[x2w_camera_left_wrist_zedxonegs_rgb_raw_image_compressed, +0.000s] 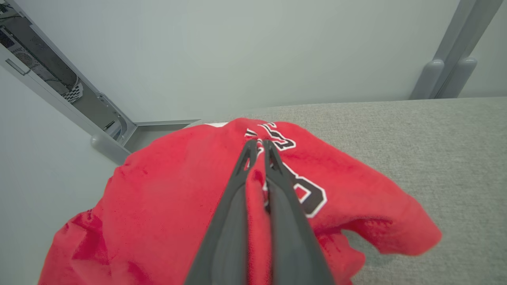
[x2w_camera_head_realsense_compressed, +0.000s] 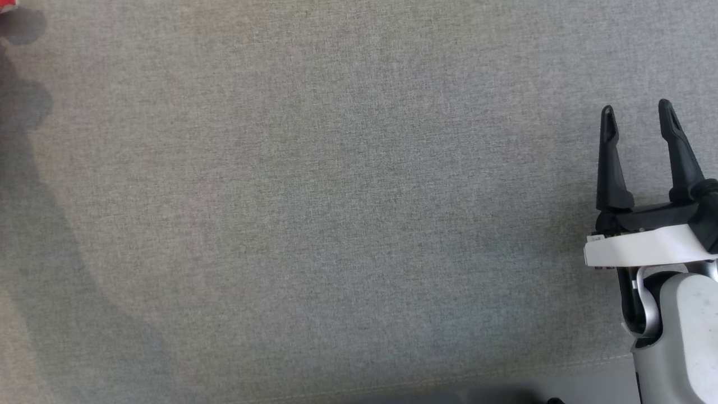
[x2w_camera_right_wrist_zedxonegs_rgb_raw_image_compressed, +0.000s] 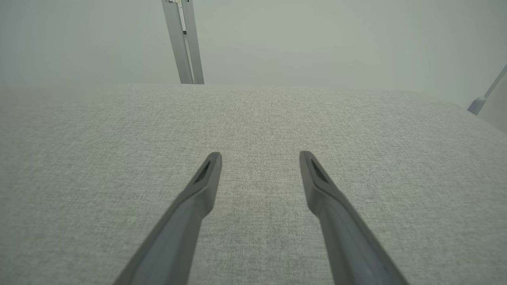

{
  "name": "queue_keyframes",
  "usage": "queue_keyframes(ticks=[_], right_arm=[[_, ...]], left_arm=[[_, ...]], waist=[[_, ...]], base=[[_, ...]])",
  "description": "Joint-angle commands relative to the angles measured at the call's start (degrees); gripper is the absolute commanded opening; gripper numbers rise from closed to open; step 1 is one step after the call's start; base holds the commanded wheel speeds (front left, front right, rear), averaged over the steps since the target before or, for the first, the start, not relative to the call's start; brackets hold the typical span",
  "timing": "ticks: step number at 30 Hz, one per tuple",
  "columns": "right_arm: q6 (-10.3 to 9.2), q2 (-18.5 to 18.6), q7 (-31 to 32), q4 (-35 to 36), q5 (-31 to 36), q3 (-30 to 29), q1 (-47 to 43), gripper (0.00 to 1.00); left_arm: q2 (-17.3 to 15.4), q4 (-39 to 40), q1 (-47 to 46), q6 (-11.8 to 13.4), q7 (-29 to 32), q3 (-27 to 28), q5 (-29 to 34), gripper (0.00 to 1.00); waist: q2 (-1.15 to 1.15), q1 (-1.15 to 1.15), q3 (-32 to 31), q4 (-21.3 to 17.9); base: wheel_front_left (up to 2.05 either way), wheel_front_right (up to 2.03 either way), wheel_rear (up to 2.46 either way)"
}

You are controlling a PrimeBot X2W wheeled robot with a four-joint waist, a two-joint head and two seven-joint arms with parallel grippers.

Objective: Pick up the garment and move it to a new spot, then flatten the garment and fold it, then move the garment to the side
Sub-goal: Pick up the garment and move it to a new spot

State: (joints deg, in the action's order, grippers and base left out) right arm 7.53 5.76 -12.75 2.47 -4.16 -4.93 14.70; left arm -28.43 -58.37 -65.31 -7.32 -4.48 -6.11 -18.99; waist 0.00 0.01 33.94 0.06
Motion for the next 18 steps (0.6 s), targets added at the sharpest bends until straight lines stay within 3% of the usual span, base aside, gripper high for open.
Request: queue_keyframes(ticks=[1,10,18], right_arm=[[-0.08,-0.20,-0.61,-0.51,-0.50,0.28,0.23,1.00],[-0.08,-0.95,-1.60,-4.45,-1.63,1.76,-0.13,1.00],[-0.08,-2.00,-2.26,-7.48,-2.96,2.53,-0.46,1.00]], left_arm=[[-0.83,0.32,-1.15,-0.23,-1.50,-0.28,0.50,0.00],[-1.81,4.44,-3.80,-0.25,-7.65,-2.10,0.82,0.00],[-1.67,15.57,-6.58,-0.22,-5.78,-5.90,1.23,0.00]], waist=[[0.00,-0.01,-1.54,0.46],[0.00,-0.01,-7.65,1.81],[0.00,-0.01,-11.75,0.68]], base=[[0.00,0.00,0.00],[0.00,0.00,0.00],[0.00,0.00,0.00]])
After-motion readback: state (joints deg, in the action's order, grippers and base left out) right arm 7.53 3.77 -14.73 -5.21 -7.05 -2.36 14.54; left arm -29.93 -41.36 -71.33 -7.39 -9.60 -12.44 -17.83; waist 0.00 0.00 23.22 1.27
